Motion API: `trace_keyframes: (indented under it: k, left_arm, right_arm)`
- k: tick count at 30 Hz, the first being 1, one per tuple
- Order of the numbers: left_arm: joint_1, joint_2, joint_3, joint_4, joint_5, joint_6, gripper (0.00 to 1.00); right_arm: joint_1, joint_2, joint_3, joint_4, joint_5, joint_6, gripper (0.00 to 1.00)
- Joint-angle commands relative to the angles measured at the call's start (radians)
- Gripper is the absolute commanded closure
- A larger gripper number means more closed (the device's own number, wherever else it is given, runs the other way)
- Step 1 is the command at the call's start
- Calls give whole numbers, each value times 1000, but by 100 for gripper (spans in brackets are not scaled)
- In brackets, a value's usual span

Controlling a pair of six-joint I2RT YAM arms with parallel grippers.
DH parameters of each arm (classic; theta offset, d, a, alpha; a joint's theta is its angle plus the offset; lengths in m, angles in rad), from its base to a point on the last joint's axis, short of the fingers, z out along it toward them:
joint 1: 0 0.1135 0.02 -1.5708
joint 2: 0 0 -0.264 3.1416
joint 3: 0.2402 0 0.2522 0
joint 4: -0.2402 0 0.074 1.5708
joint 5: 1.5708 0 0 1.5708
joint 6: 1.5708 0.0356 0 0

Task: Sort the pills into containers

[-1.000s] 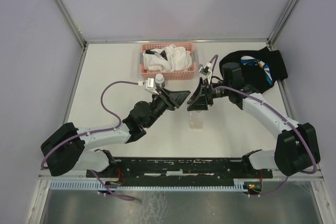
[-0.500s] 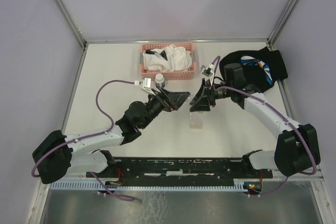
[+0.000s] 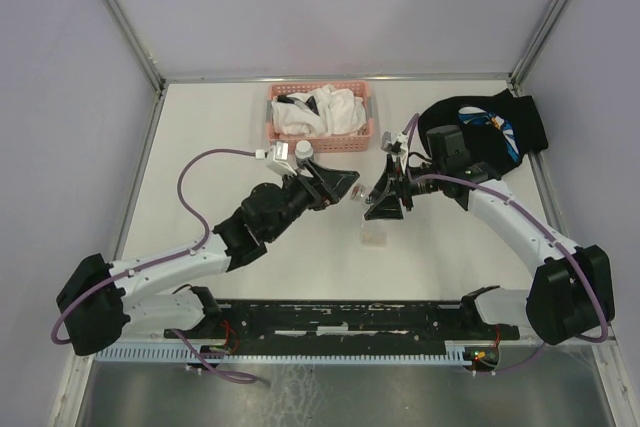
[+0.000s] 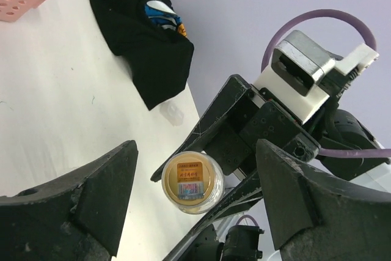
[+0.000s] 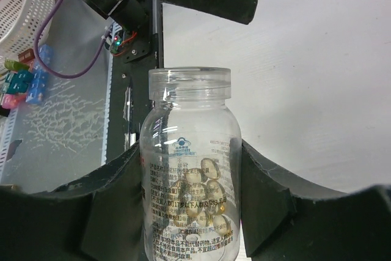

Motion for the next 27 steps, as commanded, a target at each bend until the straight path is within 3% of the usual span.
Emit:
trace_keyframes:
  k: [1,12,21,24,26,27]
  left_arm:
    - [-7,40,83,-56,45,-65,18]
    - [-47,109,110,-50,45,-80,20]
    - [-50,151,128,-35,83,-78,50]
    - [-49,149,124,-35,86,-75,67]
    - [-50,144,120,-34,83,-73,77]
    - [-49,141,117,-35,81,-73,82]
  right_arm:
    - [7,-30,50,-12,1,-56,98]
    - [8,-31,52,-19,6,-61,98]
    - [8,-30,53,-19,5,-57,98]
    - [8,-28,53,-19,5,-55,97]
    - [8,-26,55,-18,6,-52,92]
    - [8,-27,54,-18,7,-51,84]
